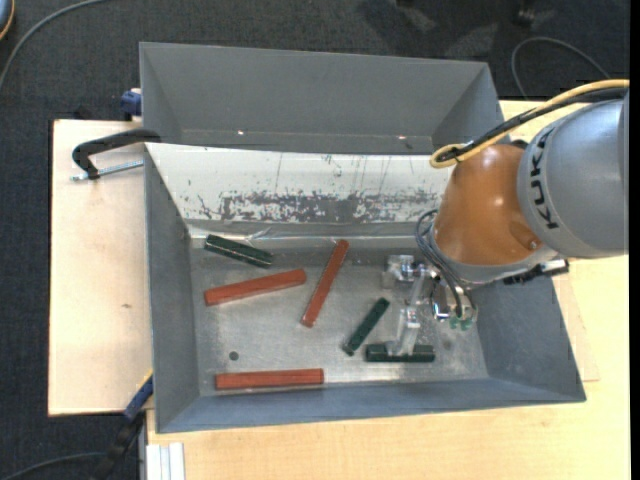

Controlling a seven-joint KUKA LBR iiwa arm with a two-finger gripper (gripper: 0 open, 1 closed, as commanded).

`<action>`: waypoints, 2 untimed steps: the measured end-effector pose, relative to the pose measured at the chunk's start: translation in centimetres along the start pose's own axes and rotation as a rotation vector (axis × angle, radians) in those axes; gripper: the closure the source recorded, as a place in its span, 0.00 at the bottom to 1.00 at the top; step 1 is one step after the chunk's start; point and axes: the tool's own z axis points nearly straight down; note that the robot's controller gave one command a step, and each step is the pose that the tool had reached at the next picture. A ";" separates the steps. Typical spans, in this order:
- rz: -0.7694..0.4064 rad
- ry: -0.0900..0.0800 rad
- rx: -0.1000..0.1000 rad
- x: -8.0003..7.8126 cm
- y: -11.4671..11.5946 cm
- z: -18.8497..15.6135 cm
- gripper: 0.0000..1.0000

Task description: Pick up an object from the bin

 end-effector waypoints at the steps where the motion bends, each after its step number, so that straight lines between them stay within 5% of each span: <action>1: -0.171 0.003 -0.002 3.7 2.3 0.0 0.00; 2: -0.171 0.005 -0.001 3.8 2.3 0.1 1.00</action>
Offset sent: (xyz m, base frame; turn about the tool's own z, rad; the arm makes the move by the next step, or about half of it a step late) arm -0.0362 0.0251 -0.0017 -0.1707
